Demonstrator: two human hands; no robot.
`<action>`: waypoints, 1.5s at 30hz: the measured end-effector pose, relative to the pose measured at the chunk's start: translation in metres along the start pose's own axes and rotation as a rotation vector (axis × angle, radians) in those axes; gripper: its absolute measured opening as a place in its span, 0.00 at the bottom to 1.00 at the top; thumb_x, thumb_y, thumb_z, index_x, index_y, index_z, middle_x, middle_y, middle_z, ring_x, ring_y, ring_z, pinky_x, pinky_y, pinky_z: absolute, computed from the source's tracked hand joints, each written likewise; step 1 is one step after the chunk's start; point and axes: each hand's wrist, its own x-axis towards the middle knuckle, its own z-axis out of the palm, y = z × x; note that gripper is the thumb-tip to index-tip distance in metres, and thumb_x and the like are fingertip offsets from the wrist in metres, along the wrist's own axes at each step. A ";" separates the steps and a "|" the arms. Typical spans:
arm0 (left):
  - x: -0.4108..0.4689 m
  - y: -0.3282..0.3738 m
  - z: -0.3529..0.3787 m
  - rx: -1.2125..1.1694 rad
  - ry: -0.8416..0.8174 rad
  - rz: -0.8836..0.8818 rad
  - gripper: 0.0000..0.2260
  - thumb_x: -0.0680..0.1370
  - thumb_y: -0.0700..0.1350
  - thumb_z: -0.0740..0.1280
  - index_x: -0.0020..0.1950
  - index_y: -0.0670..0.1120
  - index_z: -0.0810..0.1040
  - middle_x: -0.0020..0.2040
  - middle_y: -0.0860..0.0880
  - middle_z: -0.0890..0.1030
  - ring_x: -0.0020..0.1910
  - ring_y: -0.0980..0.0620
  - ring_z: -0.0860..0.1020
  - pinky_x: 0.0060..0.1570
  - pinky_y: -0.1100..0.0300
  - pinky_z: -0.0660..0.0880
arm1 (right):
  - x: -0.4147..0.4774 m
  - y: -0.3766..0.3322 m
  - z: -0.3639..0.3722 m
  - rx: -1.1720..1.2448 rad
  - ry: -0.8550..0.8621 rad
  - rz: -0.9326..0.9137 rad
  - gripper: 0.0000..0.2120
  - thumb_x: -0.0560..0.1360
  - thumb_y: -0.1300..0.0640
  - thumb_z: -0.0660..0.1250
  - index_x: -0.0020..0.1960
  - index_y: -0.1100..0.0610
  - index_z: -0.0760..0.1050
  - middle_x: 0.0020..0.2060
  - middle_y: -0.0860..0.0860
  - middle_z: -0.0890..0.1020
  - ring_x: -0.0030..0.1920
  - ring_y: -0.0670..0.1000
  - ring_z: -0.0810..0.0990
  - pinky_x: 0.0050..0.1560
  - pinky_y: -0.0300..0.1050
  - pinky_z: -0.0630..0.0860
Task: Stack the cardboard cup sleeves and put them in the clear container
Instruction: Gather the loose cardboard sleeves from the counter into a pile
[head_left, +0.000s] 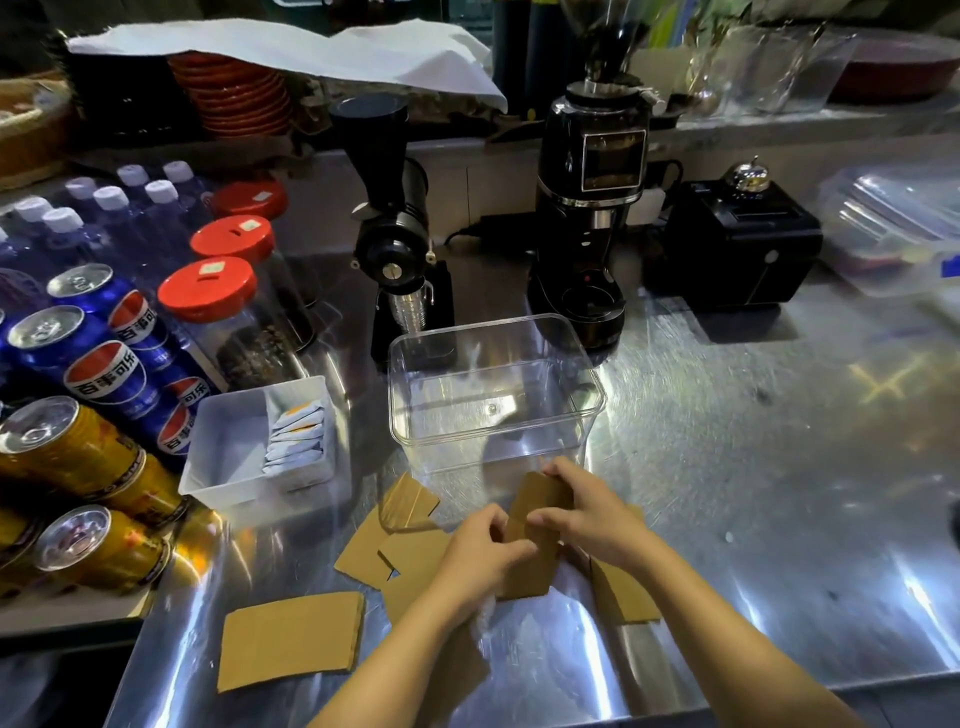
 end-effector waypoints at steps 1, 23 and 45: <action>-0.001 0.004 -0.002 -0.105 -0.022 -0.018 0.10 0.67 0.43 0.70 0.37 0.47 0.68 0.35 0.46 0.73 0.35 0.49 0.73 0.36 0.54 0.71 | 0.000 -0.003 -0.001 0.022 0.002 -0.015 0.12 0.67 0.58 0.71 0.41 0.45 0.70 0.35 0.43 0.76 0.35 0.42 0.74 0.35 0.35 0.72; -0.007 0.015 0.002 -1.053 -0.254 -0.396 0.14 0.70 0.48 0.68 0.50 0.40 0.79 0.38 0.45 0.76 0.36 0.50 0.74 0.37 0.54 0.76 | -0.027 0.062 -0.048 -0.782 -0.059 0.237 0.52 0.52 0.38 0.76 0.70 0.46 0.56 0.69 0.51 0.60 0.69 0.55 0.58 0.65 0.54 0.54; -0.002 0.012 -0.014 -1.037 -0.394 -0.314 0.17 0.68 0.53 0.70 0.47 0.40 0.81 0.45 0.41 0.83 0.44 0.44 0.82 0.46 0.47 0.78 | -0.033 -0.019 -0.047 0.362 0.112 0.035 0.16 0.66 0.68 0.73 0.42 0.51 0.70 0.39 0.51 0.76 0.41 0.52 0.75 0.43 0.50 0.74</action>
